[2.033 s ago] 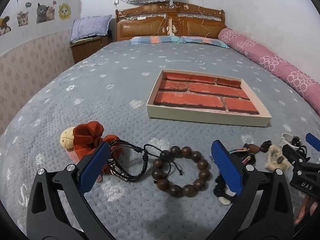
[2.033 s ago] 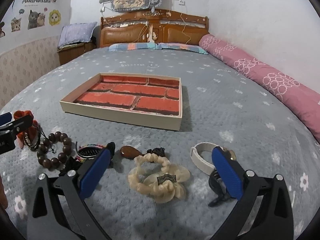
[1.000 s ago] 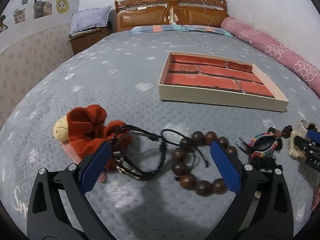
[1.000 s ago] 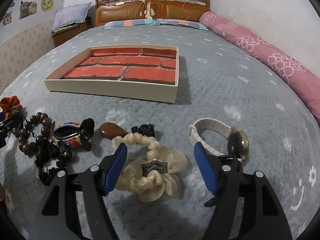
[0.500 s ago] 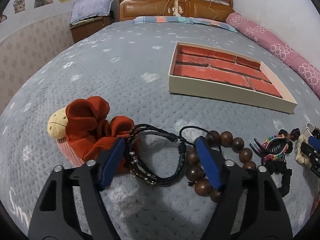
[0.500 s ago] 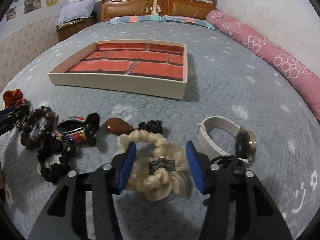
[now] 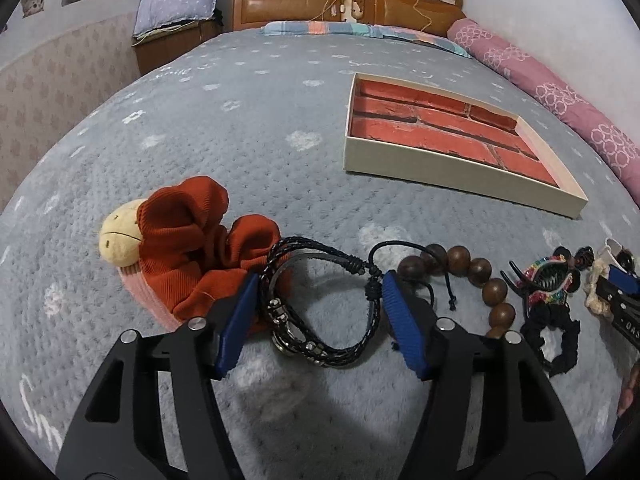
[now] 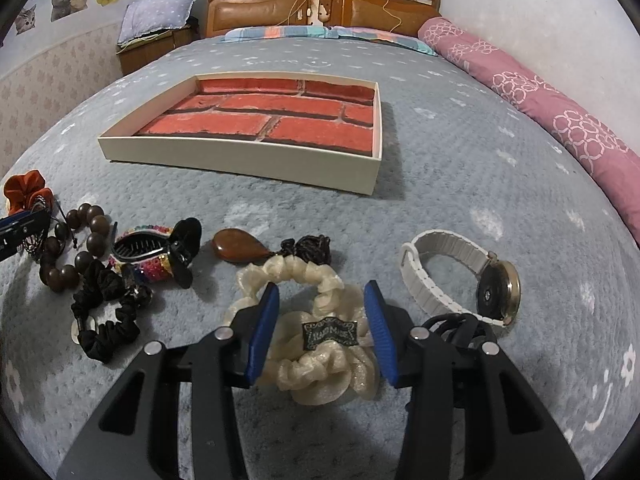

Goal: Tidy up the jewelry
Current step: 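Grasp the black braided bracelet with the left tool while the right tool grasps the cream scrunchie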

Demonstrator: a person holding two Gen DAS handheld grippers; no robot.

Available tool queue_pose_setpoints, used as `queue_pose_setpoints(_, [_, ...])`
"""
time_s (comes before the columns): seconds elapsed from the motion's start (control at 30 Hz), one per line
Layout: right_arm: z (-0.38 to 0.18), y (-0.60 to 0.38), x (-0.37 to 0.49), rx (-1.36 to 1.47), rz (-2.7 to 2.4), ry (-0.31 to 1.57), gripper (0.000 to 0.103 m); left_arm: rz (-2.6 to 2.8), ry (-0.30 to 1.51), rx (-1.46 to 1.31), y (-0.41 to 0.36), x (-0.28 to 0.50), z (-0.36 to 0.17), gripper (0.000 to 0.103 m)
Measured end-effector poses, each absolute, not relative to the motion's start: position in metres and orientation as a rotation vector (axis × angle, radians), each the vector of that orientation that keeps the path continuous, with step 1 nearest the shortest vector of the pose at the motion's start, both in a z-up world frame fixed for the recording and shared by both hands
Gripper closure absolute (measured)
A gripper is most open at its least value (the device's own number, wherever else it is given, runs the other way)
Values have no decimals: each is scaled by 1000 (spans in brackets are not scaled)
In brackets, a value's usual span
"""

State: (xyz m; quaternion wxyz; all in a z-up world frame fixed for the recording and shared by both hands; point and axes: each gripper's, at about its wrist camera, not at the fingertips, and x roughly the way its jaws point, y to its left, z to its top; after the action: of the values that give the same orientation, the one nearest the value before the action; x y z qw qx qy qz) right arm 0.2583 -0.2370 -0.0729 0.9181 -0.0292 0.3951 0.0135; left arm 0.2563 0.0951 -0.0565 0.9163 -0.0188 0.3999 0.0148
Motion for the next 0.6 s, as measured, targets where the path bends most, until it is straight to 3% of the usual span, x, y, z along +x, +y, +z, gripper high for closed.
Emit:
queue_pose_setpoints(0.1, [-73, -236, 257, -69, 27, 812, 59, 30, 818, -31, 96, 253, -57, 51])
queue_pose_setpoints(0.2, [-74, -236, 257, -68, 28, 812, 59, 39, 829, -65, 105, 255, -60, 79])
queue_pose_setpoints(0.5, [-74, -235, 255, -72, 30, 812, 59, 56, 874, -73, 107, 262, -70, 83])
queue_pose_setpoints(0.6, [-73, -236, 255, -67, 29, 809, 65, 55, 857, -88, 109, 259, -67, 89])
